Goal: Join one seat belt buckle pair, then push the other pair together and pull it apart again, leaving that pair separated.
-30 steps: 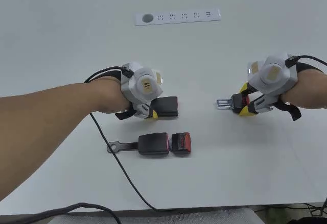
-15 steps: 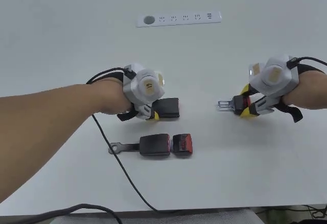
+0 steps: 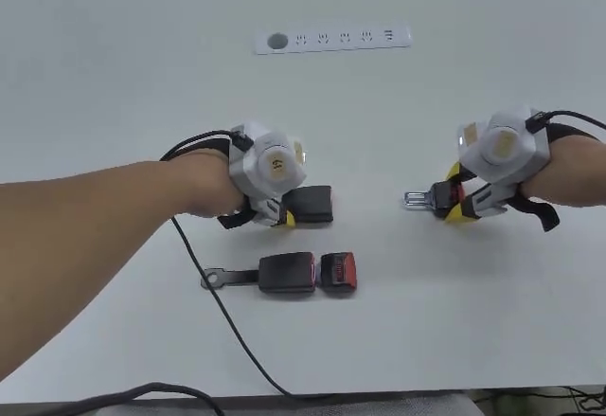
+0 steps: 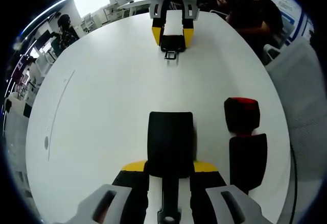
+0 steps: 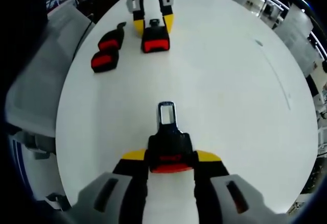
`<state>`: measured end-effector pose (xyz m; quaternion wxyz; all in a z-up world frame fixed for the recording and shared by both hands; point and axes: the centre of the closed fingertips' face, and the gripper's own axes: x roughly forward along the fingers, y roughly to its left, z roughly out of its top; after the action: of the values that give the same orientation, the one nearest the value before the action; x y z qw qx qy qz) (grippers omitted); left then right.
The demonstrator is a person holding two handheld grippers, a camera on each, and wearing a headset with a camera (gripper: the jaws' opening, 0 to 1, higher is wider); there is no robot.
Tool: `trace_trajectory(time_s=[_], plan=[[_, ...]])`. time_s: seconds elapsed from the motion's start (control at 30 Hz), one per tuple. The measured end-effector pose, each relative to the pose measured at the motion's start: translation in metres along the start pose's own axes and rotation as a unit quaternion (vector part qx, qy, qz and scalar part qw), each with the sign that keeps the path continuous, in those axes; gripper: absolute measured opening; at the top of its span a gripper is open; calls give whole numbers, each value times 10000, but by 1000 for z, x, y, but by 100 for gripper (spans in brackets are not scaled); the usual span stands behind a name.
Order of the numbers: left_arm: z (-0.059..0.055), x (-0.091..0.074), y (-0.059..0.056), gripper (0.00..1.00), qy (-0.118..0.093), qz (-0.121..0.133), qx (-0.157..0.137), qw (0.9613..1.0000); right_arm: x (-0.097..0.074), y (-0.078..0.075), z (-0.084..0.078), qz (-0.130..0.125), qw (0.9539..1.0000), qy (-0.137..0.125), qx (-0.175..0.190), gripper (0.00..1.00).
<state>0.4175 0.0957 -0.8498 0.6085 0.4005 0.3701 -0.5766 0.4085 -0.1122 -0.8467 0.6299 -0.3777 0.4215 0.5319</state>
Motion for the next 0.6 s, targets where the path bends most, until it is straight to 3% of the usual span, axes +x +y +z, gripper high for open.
trace_trajectory(time_s=[0.27,0.4,0.6], plan=[[-1,2,2,31,73,-7,-2,10000,1,0,4,-102,9999,-59,24,34],[-1,2,2,31,86,-13,-11,10000,4,2,14,-122,9998,-175,46,34],[-2,2,2,31,108,-11,-10,9999,15,7,43,-128,9993,-336,-24,34]])
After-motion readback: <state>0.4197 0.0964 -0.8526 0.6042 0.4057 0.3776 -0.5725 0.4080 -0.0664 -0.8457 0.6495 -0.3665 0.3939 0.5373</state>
